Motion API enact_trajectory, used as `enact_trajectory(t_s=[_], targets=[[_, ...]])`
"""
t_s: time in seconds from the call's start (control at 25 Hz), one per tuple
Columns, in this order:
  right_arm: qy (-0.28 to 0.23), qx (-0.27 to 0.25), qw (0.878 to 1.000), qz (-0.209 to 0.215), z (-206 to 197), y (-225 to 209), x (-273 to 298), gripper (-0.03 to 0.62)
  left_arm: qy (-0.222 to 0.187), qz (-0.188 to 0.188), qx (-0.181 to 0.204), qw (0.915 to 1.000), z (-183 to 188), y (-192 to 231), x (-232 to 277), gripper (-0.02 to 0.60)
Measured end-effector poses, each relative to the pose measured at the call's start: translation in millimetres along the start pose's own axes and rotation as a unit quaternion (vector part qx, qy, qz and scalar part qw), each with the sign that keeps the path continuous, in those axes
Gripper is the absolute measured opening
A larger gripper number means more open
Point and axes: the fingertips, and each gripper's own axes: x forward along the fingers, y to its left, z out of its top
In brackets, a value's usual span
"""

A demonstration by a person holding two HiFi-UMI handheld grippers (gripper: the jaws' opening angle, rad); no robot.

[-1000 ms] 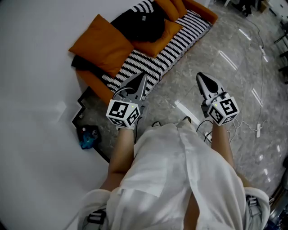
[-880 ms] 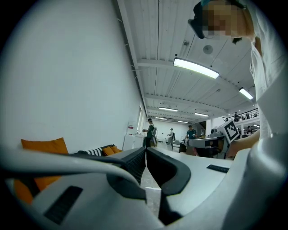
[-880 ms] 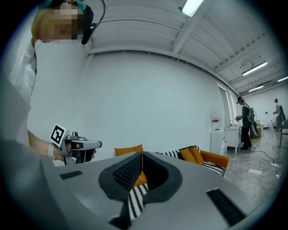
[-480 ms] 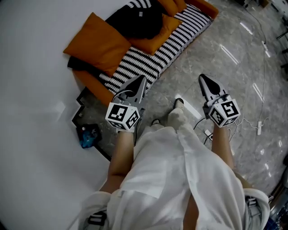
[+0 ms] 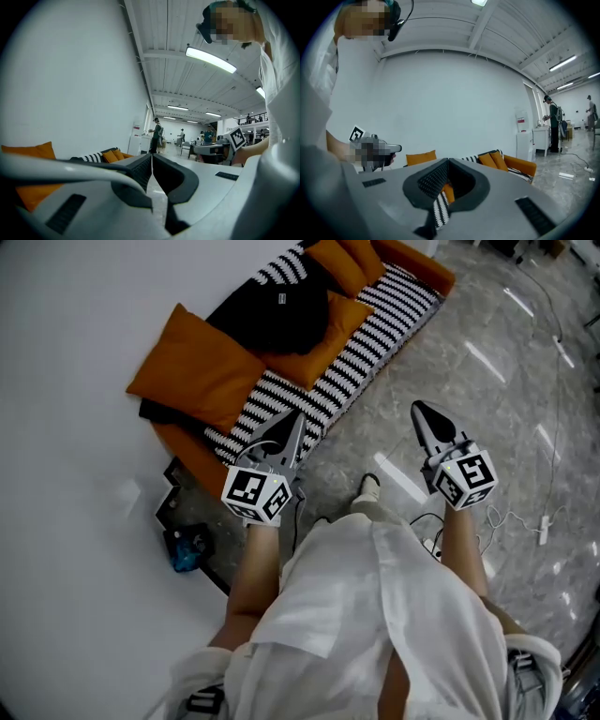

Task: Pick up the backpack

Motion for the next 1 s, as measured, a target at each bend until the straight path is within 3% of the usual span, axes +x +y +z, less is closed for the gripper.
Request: enact_trajectory(t_s=[0.32,0.6,1.0], targets=[[-0.005,-0.014,1.0,0.021,24,-71,26,0.02,-0.007,0.009,0.004,0.9999,17,-3,77,0.026],[-0.008,-0.007,0.999,0.04,31,-107,48,0.02,-0.004,0.023,0.001,0.9997,14,-4,105,0.026],[-0.003,-0.023,0.995,0.094,44,-107,148,0.02,-0.028,0.057,-0.04,0.9972,21,83,135,0.026]])
